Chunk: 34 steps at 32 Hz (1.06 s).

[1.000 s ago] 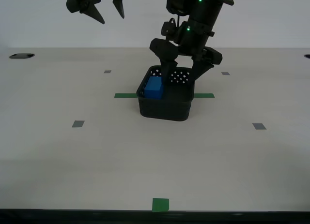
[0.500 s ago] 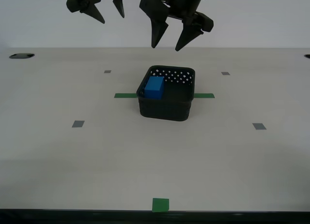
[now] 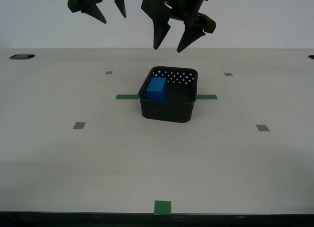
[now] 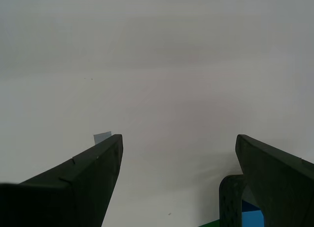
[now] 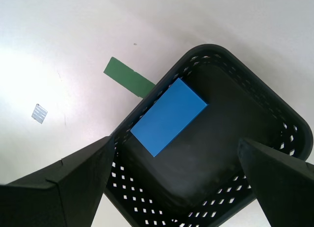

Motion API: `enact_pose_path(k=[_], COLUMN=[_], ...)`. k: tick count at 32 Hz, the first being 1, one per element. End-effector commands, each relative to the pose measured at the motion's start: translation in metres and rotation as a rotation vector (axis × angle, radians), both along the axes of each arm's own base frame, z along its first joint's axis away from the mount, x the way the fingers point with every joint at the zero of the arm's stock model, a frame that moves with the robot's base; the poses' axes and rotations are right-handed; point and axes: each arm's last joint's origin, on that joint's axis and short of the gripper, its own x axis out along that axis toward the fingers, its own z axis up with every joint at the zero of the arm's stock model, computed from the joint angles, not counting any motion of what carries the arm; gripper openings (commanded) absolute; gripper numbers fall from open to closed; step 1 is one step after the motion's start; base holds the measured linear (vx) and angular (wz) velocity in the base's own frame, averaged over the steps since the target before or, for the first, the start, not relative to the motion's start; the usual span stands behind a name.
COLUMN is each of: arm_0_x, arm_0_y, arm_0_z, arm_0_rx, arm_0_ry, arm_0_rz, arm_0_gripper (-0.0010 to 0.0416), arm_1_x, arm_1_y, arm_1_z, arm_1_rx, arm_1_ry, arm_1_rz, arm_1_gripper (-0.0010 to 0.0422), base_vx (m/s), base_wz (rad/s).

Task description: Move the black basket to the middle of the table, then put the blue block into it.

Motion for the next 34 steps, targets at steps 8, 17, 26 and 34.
enact_pose_path(k=[8, 17, 26, 34], arm_0_x=[0.0012, 0.0018, 0.0018, 0.0018], arm_0_y=[0.0008, 0.0012, 0.0012, 0.0012], arm_0_z=[0.0005, 0.0007, 0.0008, 0.0008], arm_0_rx=[0.009, 0.013, 0.013, 0.013], arm_0_ry=[-0.013, -0.019, -0.02, -0.02], arm_0_rz=[0.001, 0.001, 0.001, 0.001], arm_0_gripper=[0.035, 0.0351, 0.035, 0.0351], arm_1_x=[0.0, 0.0, 0.0006, 0.001], arm_1_y=[-0.0003, -0.0001, -0.0002, -0.0005], arm_1_z=[0.0007, 0.0007, 0.001, 0.0014], arm_1_rx=[-0.002, -0.002, -0.004, -0.006], arm_1_ry=[-0.003, -0.003, -0.01, -0.016], arm_1_rz=[-0.003, -0.003, -0.003, -0.003], arm_1_gripper=[0.0314, 0.0314, 0.0314, 0.0314], base_vx=[0.0, 0.0, 0.0, 0.0], base_wz=[0.0, 0.0, 0.0, 0.0])
